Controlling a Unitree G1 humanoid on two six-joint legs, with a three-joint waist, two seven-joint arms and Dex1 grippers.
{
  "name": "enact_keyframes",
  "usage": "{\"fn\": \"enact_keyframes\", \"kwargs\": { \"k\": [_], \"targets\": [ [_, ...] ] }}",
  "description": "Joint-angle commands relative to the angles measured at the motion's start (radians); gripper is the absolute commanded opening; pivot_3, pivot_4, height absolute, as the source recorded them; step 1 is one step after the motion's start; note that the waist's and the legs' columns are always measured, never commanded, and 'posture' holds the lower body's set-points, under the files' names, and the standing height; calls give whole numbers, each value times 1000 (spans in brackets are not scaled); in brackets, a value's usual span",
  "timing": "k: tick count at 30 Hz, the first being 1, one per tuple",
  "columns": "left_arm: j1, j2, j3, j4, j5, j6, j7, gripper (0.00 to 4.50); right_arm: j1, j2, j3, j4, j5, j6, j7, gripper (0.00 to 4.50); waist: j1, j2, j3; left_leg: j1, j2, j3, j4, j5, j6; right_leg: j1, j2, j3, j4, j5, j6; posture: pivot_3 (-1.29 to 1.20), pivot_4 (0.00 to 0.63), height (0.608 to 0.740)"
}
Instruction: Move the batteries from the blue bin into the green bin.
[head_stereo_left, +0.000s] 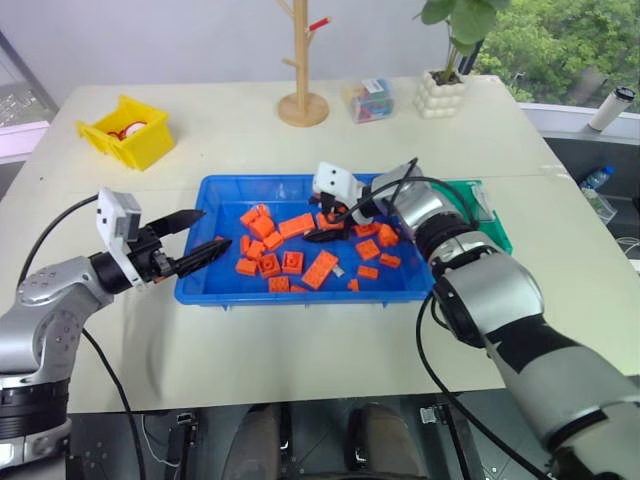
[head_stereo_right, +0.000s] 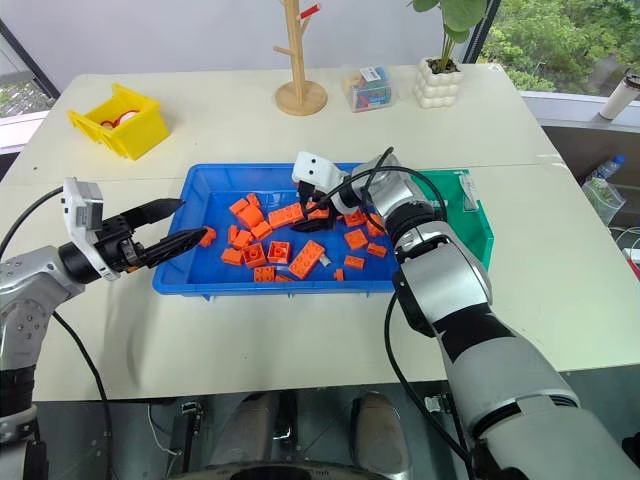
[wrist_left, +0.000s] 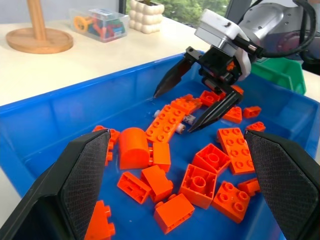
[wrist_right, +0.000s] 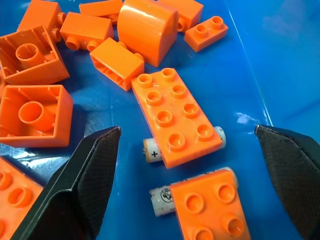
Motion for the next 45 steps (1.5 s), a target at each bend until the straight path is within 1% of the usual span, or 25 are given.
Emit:
{"fn": "enact_keyframes", "kwargs": {
  "k": [1,2,4,5,6,15,19,24,28,32,37,41,43,44,45],
  "targets": [
    [4,1,37,-32,-16,-24,7,4500,-29,5,-16,-7,-6,-4,-2,3069,1,0,0,0,0,0,0,0,0,0,0,0,0,0,0,0,150,739],
    [5,2,39,-32,-17,-25,8,4500,-27,6,-15,-7,-9,-6,0,2646,1,0,0,0,0,0,0,0,0,0,0,0,0,0,0,0,150,739],
    [6,3,42,-29,-17,-27,9,4500,-23,8,-16,-7,-11,-7,2,1661,1,0,0,0,0,0,0,0,0,0,0,0,0,0,0,0,150,739],
    [7,4,43,-29,-17,-27,9,4500,-23,9,-19,-7,-11,-6,2,1324,1,0,0,0,0,0,0,0,0,0,0,0,0,0,0,0,150,739],
    [7,5,44,-29,-17,-28,9,4500,-22,11,-21,-7,-10,-6,3,1184,1,0,0,0,0,0,0,0,0,0,0,0,0,0,0,0,150,739],
    [5,11,48,-16,-13,-34,3,4500,-40,14,-59,-19,15,-9,10,1184,1,0,0,0,0,0,0,0,0,0,0,0,0,0,0,0,150,739],
    [6,16,49,-12,-14,-33,-5,4500,-64,10,-90,-42,44,-12,65,1184,0,0,0,0,0,0,0,0,0,0,0,0,0,0,0,0,150,739],
    [13,46,59,-16,-29,-10,-35,4500,-50,3,-117,-110,94,-2,191,1184,0,0,0,0,0,0,0,0,0,0,0,0,0,0,0,0,150,739],
    [25,89,85,-24,-46,9,-65,4500,21,1,-109,-244,133,33,282,1184,1,0,0,0,0,0,0,0,0,0,0,0,0,0,0,0,150,739],
    [32,109,93,-27,-52,10,-75,4500,124,0,-79,-427,159,103,324,1184,2,0,0,0,0,-1,0,0,0,0,-1,0,0,0,0,0,150,739],
    [31,110,93,-25,-52,3,-71,4500,258,-1,-26,-640,178,202,341,1184,1,0,0,0,0,-1,0,0,0,0,-1,0,0,0,0,0,150,739],
    [27,95,78,-27,-49,-3,-64,4500,308,0,0,-708,183,237,316,1184,2,0,0,0,0,-1,0,0,0,0,-1,0,0,0,0,0,150,739],
    [25,87,70,-24,-46,-7,-61,4500,313,7,2,-714,186,239,287,2232,2,0,0,0,0,-1,0,0,0,0,-1,0,0,0,0,0,150,739],
    [24,84,67,-23,-46,-7,-61,4500,311,8,3,-719,191,245,283,2599,2,0,0,0,0,-1,0,0,0,0,-1,0,0,0,0,0,150,739],
    [24,82,65,-21,-45,-8,-61,4500,308,9,5,-722,196,252,282,3161,2,0,0,0,0,-1,0,0,0,0,-1,0,0,0,0,0,150,739]
  ]
}}
